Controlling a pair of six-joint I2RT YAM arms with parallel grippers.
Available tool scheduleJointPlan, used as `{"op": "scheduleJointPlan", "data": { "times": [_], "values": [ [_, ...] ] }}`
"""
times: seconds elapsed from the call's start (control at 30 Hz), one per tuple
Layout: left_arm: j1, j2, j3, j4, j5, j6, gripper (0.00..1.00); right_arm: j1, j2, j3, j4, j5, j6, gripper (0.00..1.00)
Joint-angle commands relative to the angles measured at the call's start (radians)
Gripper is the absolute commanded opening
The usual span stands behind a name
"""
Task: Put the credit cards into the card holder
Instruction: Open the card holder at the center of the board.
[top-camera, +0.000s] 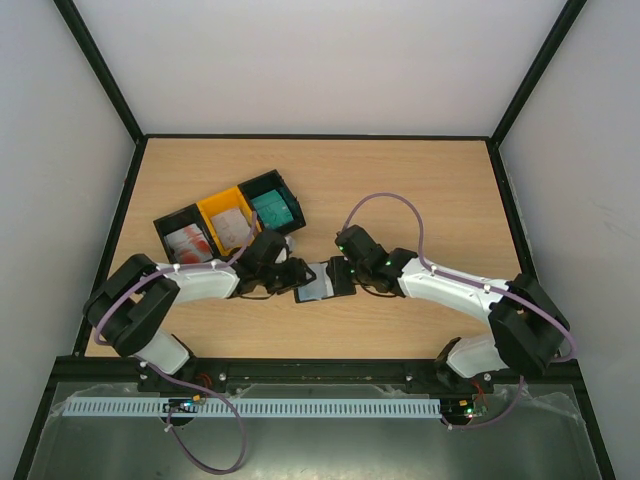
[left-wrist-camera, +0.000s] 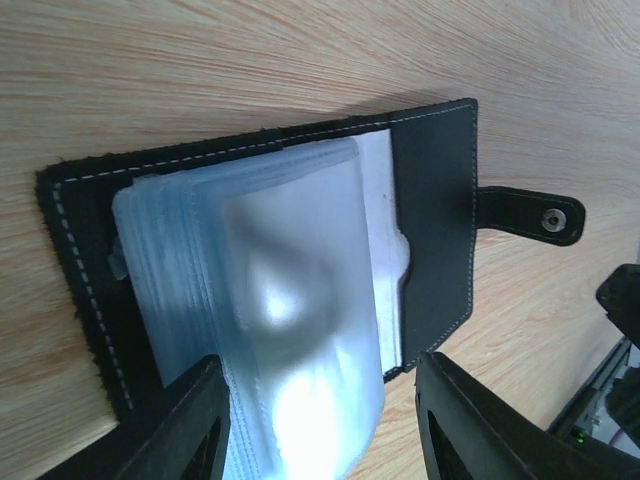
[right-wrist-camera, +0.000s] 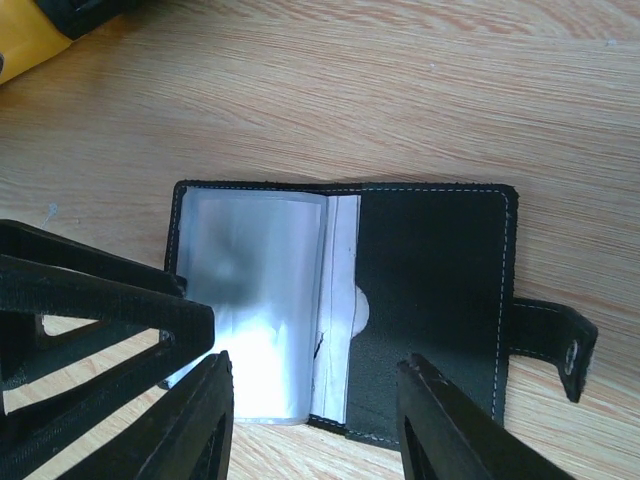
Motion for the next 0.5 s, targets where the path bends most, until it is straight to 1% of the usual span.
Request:
{"op": "scheduleJointPlan", "data": {
  "times": [0.0,0.17,0.37,0.47],
  "values": [
    [0.006,0.010,0.026,0.032,0.049,-0.002,0.52,-0.001,0.007,-0.014,0.017,0.014,0.028,0.42],
    [0.006,0.017,0.048,0.043,0.066,0.009,0.50,-0.002,-0.008,-0.022,0.017,0.044,0.035,0.41],
    [0.006,0.058,0.071,0.078,0.106,0.013,0.50,-0.002,-0.036,-0.035,0.015,0.090,0.057,0.40],
    [0.006,0.077,0.086,0.086,0.113,0.016,0.49,-0.002,-0.061,-0.045,0.015,0.110,0.066,0.38]
  ]
}}
